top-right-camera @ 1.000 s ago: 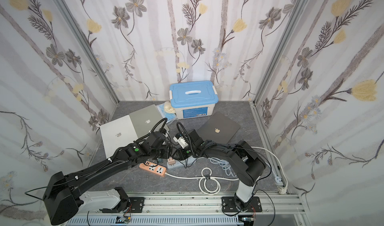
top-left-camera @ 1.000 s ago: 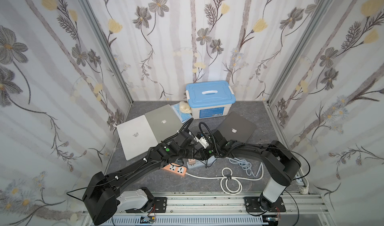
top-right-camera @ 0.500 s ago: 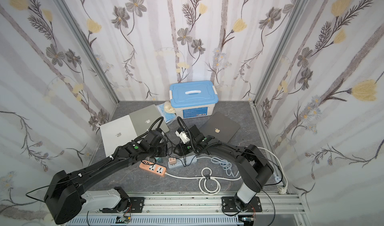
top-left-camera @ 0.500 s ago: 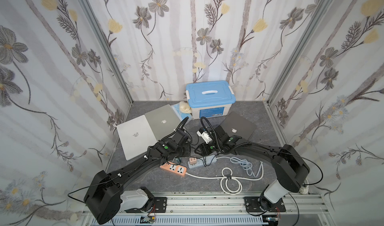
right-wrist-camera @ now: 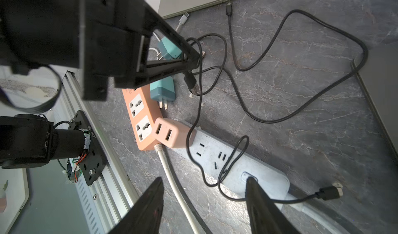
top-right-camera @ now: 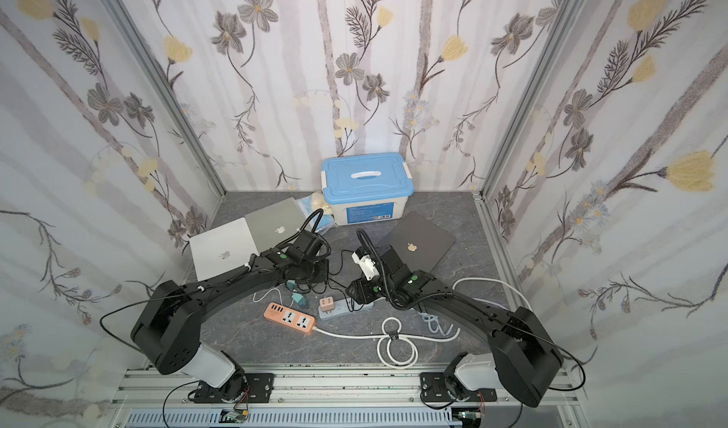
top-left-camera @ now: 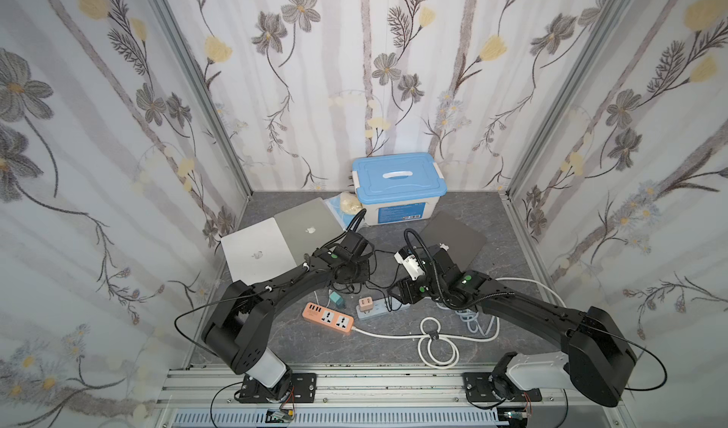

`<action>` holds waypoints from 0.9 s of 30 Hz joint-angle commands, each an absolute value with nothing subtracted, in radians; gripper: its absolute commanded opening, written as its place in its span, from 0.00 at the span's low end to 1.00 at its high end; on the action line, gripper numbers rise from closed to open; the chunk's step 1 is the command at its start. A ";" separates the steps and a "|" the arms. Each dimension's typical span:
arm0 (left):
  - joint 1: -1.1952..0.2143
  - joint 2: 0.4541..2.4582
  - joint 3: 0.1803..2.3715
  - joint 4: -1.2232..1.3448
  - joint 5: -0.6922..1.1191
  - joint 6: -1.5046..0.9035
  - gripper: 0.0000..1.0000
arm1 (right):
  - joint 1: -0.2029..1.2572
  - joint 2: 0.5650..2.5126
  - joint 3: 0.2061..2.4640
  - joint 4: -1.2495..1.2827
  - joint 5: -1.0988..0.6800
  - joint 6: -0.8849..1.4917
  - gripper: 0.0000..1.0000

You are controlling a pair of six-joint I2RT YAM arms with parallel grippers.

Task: Unplug the laptop charger
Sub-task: Place the charging cable at the center of the board.

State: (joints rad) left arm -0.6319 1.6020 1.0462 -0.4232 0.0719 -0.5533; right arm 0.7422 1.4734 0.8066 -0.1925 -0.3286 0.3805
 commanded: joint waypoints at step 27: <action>-0.737 1.310 0.865 -0.573 0.017 -0.709 0.70 | 0.766 1.732 0.852 -0.128 -0.280 0.306 0.60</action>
State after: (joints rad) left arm -0.7200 1.3247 0.8906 -0.5896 0.0235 -0.6376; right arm 0.7593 1.7138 0.8318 -0.1680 -0.3252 0.3359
